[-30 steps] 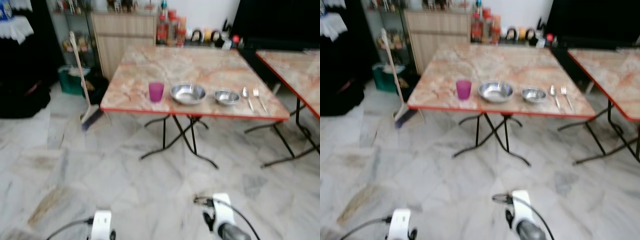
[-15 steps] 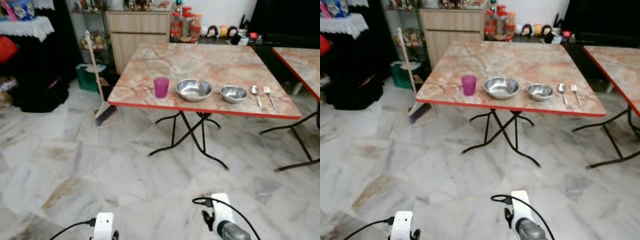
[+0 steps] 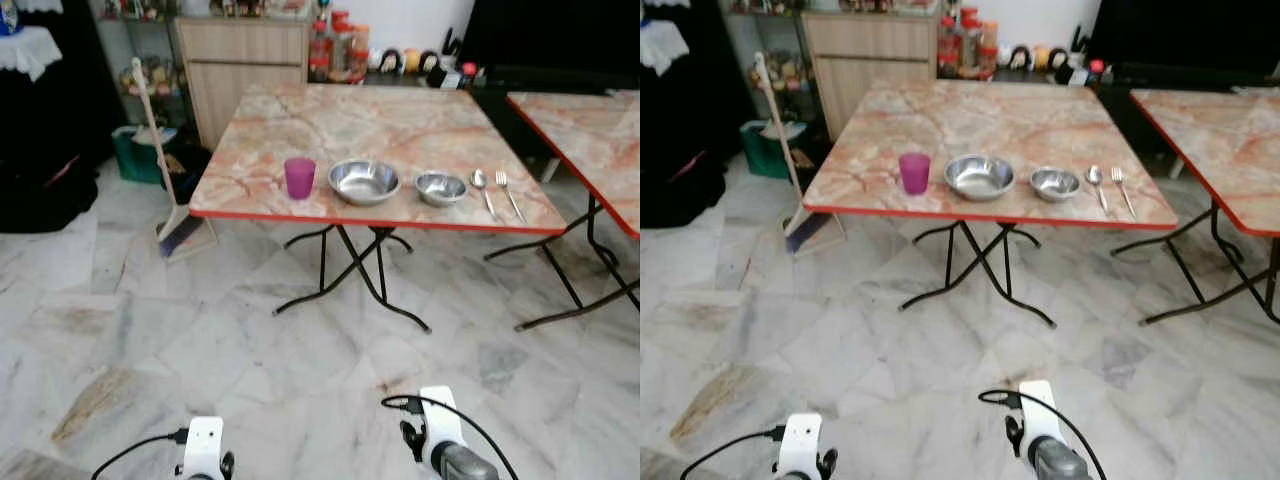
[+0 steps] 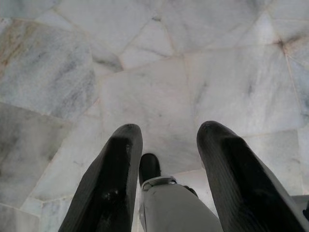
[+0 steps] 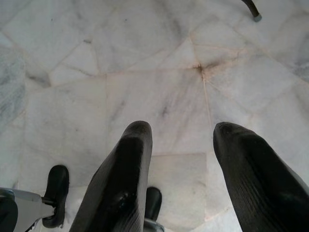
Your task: Setting the table
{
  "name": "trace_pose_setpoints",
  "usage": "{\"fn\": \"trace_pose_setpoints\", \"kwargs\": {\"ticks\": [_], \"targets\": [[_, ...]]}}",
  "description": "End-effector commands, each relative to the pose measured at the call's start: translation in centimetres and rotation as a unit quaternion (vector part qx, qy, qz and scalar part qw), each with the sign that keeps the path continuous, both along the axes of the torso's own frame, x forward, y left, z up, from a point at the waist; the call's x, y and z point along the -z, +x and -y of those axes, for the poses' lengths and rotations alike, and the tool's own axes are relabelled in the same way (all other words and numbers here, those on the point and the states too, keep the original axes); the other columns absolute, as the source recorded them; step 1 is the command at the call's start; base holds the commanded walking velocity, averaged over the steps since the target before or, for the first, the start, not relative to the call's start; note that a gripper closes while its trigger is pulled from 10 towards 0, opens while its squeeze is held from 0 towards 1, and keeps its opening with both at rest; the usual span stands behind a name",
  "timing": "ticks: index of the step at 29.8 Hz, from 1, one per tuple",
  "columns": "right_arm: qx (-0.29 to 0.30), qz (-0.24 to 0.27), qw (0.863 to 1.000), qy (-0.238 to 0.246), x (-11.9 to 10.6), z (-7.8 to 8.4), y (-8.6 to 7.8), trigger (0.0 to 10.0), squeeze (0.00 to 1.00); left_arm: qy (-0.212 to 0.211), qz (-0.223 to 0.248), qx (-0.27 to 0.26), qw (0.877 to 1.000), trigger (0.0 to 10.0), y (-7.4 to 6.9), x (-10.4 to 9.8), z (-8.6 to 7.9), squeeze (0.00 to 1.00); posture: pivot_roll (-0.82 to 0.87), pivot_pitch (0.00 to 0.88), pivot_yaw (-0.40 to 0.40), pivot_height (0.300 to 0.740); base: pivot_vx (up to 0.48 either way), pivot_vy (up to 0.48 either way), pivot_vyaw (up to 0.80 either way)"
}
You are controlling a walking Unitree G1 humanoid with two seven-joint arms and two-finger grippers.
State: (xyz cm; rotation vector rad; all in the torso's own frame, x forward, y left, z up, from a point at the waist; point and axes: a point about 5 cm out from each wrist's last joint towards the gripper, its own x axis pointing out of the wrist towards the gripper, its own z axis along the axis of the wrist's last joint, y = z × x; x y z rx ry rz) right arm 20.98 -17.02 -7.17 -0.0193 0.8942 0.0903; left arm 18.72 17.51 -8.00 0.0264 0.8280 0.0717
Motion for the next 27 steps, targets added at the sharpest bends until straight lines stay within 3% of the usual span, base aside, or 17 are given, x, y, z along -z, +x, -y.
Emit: {"fn": "trace_pose_setpoints", "kwargs": {"ticks": [1, 24, 27], "targets": [[0.001, 0.0, 1.0, -0.002, -0.03, 0.1, 0.04, 10.0, 0.0, -0.001, -0.003, -0.011, 1.0, 10.0, -0.17, 0.09, -0.12, 0.0, 0.08, 0.0, -0.066, 0.74, 0.386, 0.0, 0.0], [0.01, -0.002, 1.0, 0.001, 0.07, 0.02, -0.1, 10.0, 0.0, -0.002, -0.002, -0.01, 1.0, 10.0, -0.26, 0.09, -0.35, 0.0, 0.08, 0.0, -0.055, 0.74, 0.409, 0.0, 0.0], [0.009, -0.007, 1.0, 0.002, 0.17, -0.14, -0.23, 10.0, 0.0, -0.002, -0.003, -0.01, 1.0, 10.0, -0.31, 0.12, -0.37, 0.0, 0.08, 0.0, -0.055, 0.74, 0.42, 0.0, -0.59]]}}
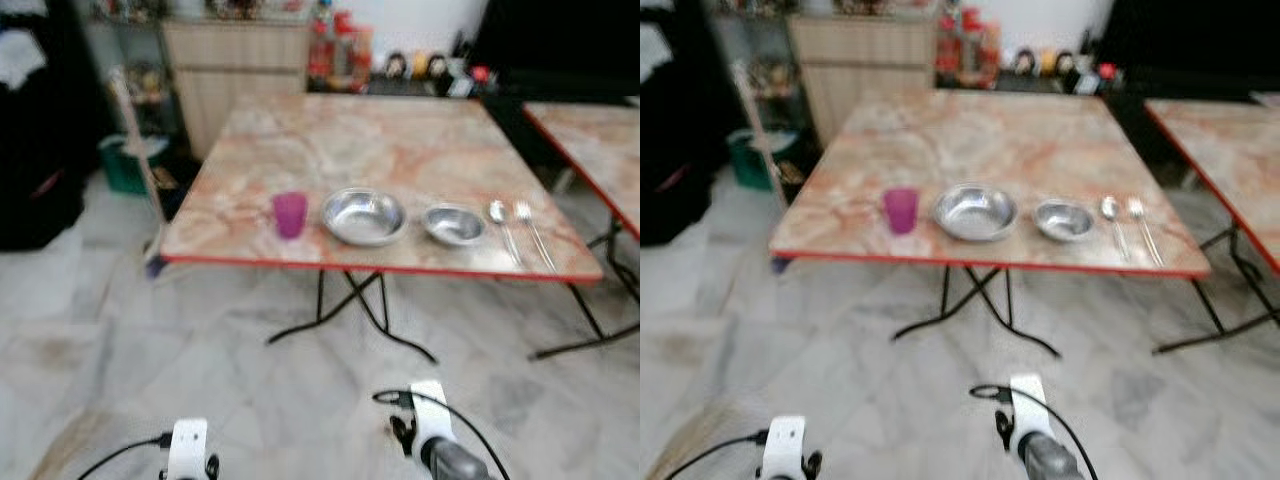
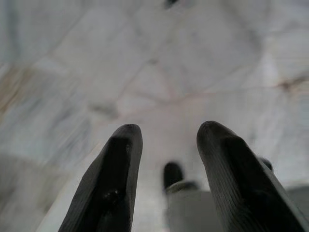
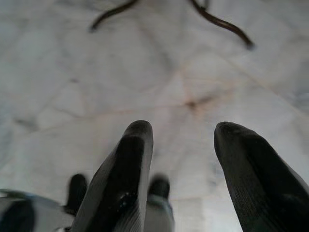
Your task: Setting the table
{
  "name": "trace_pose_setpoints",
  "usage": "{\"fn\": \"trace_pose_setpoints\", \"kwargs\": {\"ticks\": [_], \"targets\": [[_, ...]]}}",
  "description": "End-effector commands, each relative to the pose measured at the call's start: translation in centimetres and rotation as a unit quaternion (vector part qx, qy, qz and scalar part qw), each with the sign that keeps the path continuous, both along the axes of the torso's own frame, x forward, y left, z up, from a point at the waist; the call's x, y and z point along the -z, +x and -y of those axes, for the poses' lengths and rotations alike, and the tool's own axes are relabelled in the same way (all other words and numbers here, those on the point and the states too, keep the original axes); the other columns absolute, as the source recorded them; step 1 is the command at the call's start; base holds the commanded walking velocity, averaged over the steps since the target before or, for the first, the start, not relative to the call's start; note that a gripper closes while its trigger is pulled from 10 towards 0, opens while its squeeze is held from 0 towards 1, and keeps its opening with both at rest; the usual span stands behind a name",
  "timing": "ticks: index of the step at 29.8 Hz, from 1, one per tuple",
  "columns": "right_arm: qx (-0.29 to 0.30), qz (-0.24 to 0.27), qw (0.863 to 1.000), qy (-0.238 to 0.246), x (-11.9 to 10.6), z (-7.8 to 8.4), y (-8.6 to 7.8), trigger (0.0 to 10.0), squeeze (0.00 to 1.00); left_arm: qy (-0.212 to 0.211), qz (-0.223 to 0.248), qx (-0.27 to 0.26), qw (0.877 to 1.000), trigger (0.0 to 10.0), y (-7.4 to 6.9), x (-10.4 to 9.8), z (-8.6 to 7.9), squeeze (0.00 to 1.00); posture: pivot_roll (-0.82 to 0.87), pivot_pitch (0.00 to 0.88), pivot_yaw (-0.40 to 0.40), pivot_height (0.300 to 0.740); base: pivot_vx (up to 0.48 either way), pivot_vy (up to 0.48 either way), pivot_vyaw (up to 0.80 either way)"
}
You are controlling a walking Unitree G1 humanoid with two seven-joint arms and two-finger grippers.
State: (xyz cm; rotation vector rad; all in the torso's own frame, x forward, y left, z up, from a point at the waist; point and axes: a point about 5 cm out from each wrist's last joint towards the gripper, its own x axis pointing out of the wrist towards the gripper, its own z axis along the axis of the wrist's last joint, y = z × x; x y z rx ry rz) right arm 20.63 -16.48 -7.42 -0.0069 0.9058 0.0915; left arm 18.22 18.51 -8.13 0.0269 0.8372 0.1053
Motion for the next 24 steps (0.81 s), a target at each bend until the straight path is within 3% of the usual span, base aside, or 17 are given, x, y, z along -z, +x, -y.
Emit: {"fn": "trace_pose_setpoints", "kwargs": {"ticks": [1, 21, 24], "targets": [[0.005, -0.001, 1.0, -0.003, -0.08, 0.32, 0.12, 10.0, 0.0, -0.008, 0.001, 0.005, 1.0, 10.0, 0.17, -0.01, 0.63, 0.0, 0.08, 0.0, -0.057, 0.74, 0.42, 0.0, 0.0], [-0.005, -0.003, 1.0, -0.007, -0.07, 0.28, 0.12, 10.0, 0.0, -0.012, 0.004, 0.009, 1.0, 10.0, 0.27, -0.04, 0.88, 0.0, 0.09, 0.0, -0.064, 0.74, 0.416, 0.0, 0.0], [-0.006, -0.004, 1.0, -0.008, -0.06, 0.25, 0.12, 10.0, 0.0, -0.007, 0.003, 0.015, 1.0, 10.0, 0.18, -0.01, 0.84, 0.0, 0.09, 0.0, -0.063, 0.74, 0.0, 0.0, 0.0]]}}
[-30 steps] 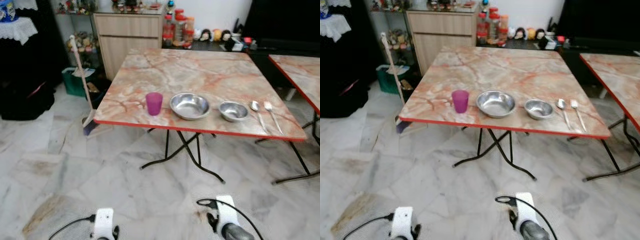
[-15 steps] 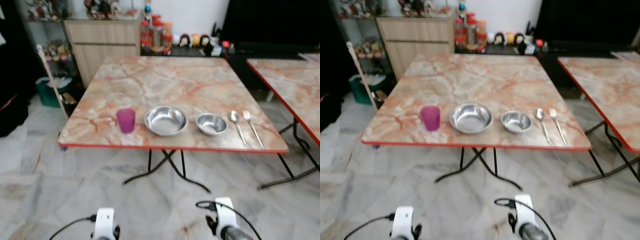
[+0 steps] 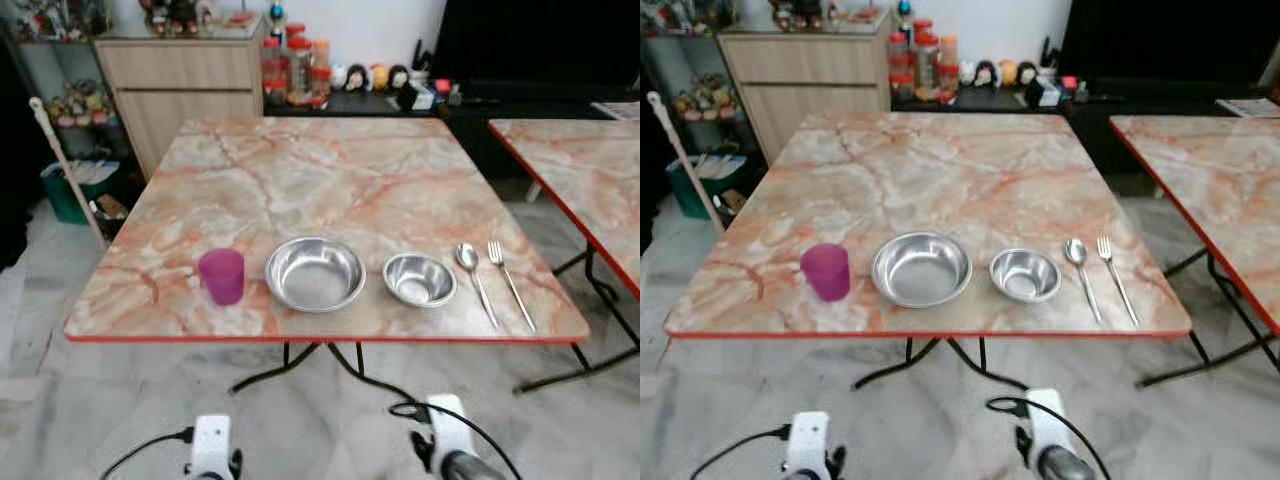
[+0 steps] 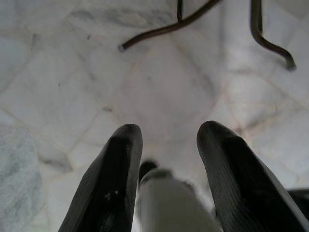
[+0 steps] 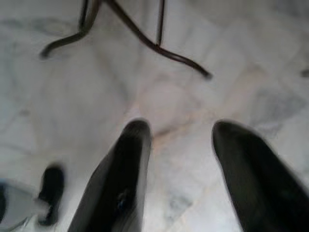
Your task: Setting the table
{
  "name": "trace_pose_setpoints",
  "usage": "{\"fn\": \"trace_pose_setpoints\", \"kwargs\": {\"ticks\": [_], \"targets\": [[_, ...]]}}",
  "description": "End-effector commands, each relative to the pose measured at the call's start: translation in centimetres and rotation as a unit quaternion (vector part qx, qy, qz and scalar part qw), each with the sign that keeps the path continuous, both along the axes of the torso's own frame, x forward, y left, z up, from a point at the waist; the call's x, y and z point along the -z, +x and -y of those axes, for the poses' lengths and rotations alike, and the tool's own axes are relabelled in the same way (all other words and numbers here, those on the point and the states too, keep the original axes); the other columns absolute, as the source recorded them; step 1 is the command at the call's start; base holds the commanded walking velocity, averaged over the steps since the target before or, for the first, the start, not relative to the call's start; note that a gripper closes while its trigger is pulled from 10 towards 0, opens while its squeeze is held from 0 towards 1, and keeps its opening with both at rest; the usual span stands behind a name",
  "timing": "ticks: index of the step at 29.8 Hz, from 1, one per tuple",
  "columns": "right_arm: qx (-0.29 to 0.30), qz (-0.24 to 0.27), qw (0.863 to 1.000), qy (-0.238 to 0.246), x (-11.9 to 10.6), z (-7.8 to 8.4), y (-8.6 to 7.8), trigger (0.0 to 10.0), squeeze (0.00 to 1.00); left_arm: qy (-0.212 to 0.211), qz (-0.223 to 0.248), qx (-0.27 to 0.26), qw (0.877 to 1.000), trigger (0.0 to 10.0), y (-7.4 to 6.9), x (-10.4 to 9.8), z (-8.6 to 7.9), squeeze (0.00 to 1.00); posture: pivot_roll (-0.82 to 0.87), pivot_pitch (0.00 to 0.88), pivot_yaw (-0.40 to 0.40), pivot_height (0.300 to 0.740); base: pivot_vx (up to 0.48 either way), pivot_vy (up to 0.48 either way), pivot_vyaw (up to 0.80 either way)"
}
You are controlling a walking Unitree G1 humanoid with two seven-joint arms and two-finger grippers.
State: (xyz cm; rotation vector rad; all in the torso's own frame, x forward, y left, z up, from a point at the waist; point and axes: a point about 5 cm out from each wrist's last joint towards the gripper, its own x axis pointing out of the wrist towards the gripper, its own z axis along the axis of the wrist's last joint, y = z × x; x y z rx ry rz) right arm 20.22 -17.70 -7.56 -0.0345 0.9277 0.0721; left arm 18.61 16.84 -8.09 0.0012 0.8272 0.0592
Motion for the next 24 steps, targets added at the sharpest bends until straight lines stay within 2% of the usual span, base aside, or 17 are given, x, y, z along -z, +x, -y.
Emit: {"fn": "trace_pose_setpoints", "kwargs": {"ticks": [1, 6, 9, 10, 14, 21, 24], "targets": [[-0.009, 0.006, 1.0, 0.009, -0.2, -1.0, 0.5, 10.0, 0.0, 0.013, -0.001, 0.0, 1.0, 10.0, -0.2, 0.0, -0.9, 0.0, 0.09, 0.0, -0.063, 0.74, 0.0, 0.0, 0.0], [-0.011, -0.003, 1.0, 0.005, 0.0, -0.9, 0.2, 10.0, 0.0, 0.018, 0.03, -0.01, 0.999, 10.0, -0.5, -0.2, -1.6, 0.0, 0.09, 0.0, -0.056, 0.74, 0.0, 0.0, 0.0], [-0.01, -0.007, 1.0, 0.003, 0.2, -0.8, -0.2, 10.0, 0.0, 0.018, 0.05, -0.048, 0.997, 10.0, -1.0, -0.4, -2.6, 0.0, 0.09, 0.0, -0.055, 0.74, 0.0, 0.0, 0.0], [-0.011, -0.009, 1.0, 0.003, 0.3, -0.7, -0.3, 10.0, 0.0, 0.014, 0.062, -0.076, 0.995, 10.0, -1.3, -0.5, -3.3, 0.0, 0.1, 0.0, -0.058, 0.74, 0.0, 0.0, 0.0], [-0.014, -0.014, 1.0, 0.002, 0.4, -0.8, -0.6, 10.0, 0.0, 0.016, 0.083, -0.095, 0.992, 10.0, -1.6, -0.8, -4.1, 0.0, 0.12, 0.0, -0.063, 0.74, 0.0, 0.0, 0.0], [-0.021, -0.014, 1.0, 0.002, 0.4, -1.1, -0.5, 10.0, 0.0, 0.033, 0.211, -0.116, 0.97, 10.0, -0.3, -3.6, -5.4, 0.0, 0.13, 0.0, -0.064, 0.74, 0.0, 0.0, 0.0], [-0.024, -0.013, 1.0, 0.002, 0.3, -1.2, -0.4, 10.0, 0.0, 0.048, 0.271, -0.131, 0.952, 10.0, 0.1, -5.6, -5.6, 0.0, 0.14, 0.0, -0.065, 0.74, 0.0, 0.0, 0.0]]}}
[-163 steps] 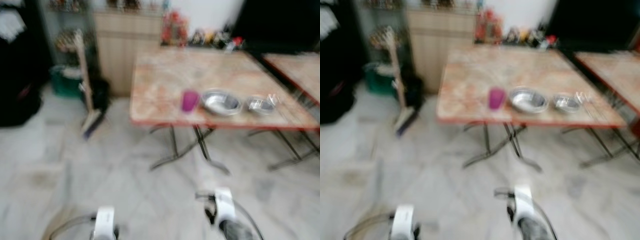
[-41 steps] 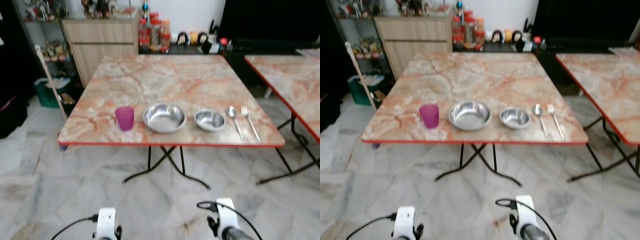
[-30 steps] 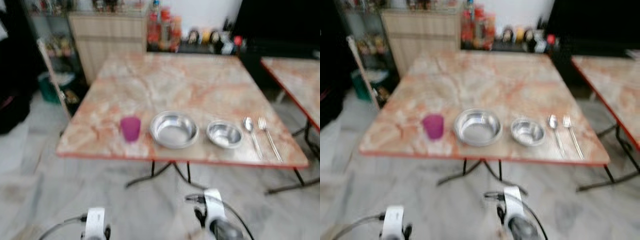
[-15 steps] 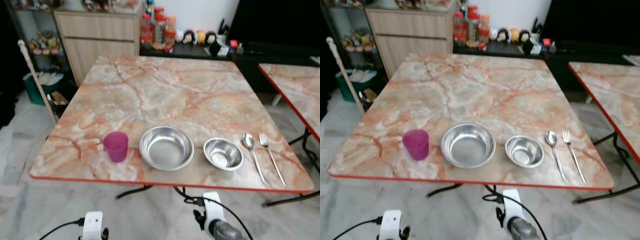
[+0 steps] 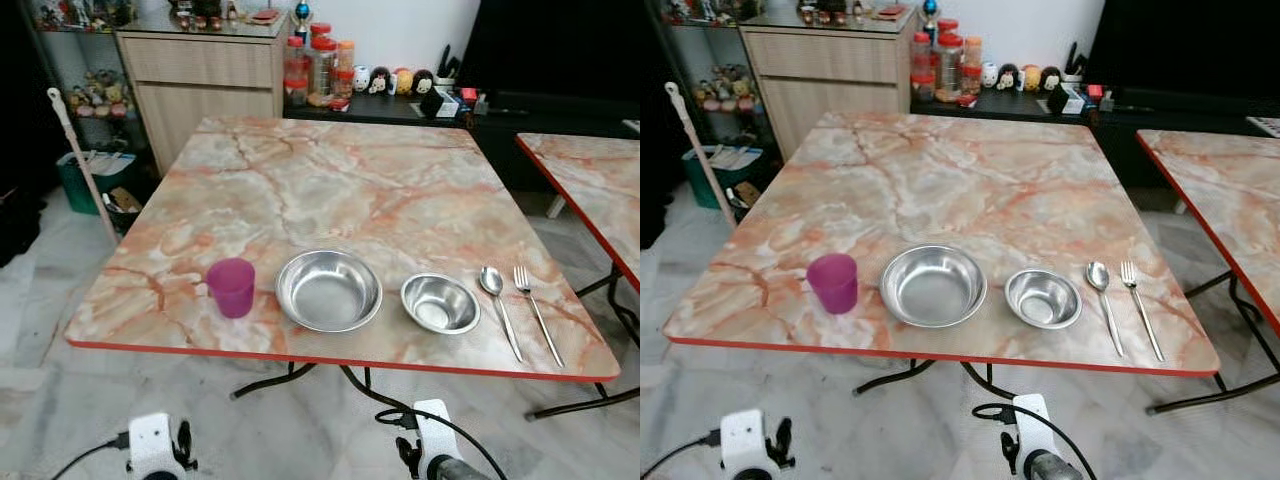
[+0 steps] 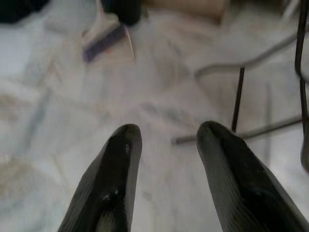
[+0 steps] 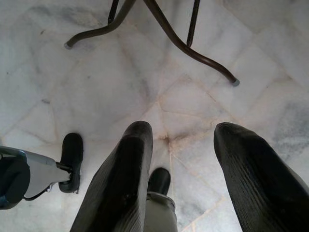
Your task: Setting the table
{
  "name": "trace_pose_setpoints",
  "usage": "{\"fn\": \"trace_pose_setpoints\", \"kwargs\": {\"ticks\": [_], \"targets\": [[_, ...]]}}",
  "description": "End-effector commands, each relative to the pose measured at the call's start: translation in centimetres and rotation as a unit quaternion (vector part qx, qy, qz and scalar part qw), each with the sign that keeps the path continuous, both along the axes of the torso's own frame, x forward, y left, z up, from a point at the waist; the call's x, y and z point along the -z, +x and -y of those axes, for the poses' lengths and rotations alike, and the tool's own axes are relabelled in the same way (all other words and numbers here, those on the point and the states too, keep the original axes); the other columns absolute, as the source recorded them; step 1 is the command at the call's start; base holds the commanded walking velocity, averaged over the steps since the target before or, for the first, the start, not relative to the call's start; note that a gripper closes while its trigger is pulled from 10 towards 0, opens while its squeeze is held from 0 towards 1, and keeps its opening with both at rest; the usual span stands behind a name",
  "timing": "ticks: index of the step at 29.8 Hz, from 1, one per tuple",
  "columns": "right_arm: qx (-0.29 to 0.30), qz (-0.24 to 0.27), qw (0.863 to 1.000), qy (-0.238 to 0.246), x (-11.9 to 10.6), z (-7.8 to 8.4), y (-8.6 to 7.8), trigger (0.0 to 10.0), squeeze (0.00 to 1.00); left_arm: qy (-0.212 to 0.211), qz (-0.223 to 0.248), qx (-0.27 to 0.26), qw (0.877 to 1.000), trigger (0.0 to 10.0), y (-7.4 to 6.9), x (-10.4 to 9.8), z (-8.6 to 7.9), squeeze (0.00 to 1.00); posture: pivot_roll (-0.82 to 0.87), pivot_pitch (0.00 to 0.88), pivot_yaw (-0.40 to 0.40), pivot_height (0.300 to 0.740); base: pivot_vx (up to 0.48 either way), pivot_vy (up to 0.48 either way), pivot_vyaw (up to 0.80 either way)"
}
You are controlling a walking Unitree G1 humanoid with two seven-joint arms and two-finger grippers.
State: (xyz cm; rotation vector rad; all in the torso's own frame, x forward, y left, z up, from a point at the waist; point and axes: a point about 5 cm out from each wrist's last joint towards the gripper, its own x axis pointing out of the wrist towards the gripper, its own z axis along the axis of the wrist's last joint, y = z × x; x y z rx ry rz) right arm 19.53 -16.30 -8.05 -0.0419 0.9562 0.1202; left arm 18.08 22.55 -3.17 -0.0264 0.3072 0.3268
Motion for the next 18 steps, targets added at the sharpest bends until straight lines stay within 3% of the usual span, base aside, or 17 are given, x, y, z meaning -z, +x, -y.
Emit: {"fn": "trace_pose_setpoints", "kwargs": {"ticks": [1, 5, 6, 7, 10, 12, 14, 18], "targets": [[-0.002, 0.003, 1.0, -0.005, -0.2, 0.1, 0.4, 10.0, 0.0, 0.018, 0.044, -0.005, 0.999, 10.0, 0.5, -1.7, 0.2, 0.0, 0.15, 0.0, -0.064, 0.74, 0.0, 0.0, 0.0], [-0.004, 0.003, 1.0, -0.004, -0.2, 0.0, 0.4, 10.0, 0.0, 0.025, 0.084, -0.02, 0.996, 10.0, 0.3, -3.6, 0.4, 0.0, 0.16, 0.0, -0.067, 0.74, 0.0, 0.0, 0.0], [-0.005, 0.002, 1.0, -0.004, -0.2, 0.0, 0.4, 10.0, 0.0, 0.023, 0.092, -0.022, 0.995, 10.0, 0.3, -4.0, 0.4, 0.75, 0.16, 0.0, -0.068, 0.74, 0.0, 0.0, 0.0], [-0.006, 0.002, 1.0, -0.004, -0.2, 0.0, 0.4, 10.0, 0.0, 0.021, 0.097, -0.023, 0.995, 10.0, 0.4, -4.2, 0.4, 1.0, 0.17, 0.0, -0.069, 0.74, 0.0, 0.0, 0.0], [-0.01, 0.001, 1.0, -0.004, -0.2, -0.1, 0.3, 10.0, 0.0, 0.025, 0.106, -0.028, 0.994, 10.0, 0.4, -5.3, 0.4, 1.0, 0.17, 0.0, -0.069, 0.74, 0.0, 0.0, 0.0], [-0.012, 0.0, 1.0, -0.003, -0.1, -0.3, 0.3, 10.0, 0.0, 0.025, 0.126, -0.023, 0.991, 10.0, 1.1, -6.4, 0.6, 1.0, 0.18, 0.0, -0.076, 0.74, 0.0, 0.0, 0.0], [-0.015, 0.001, 1.0, -0.001, -0.2, -0.6, 0.4, 10.0, 0.0, 0.028, 0.169, -0.032, 0.985, 10.0, 2.5, -8.9, 0.4, 1.0, 0.18, 0.0, -0.073, 0.74, 0.0, 0.0, 0.0], [-0.015, 0.001, 1.0, 0.0, -0.2, -0.6, 0.4, 10.0, 0.0, 0.031, 0.179, -0.042, 0.983, 10.0, 2.9, -9.8, 0.0, 1.0, 0.18, 0.0, -0.073, 0.74, 0.0, 0.0, 0.0]]}}
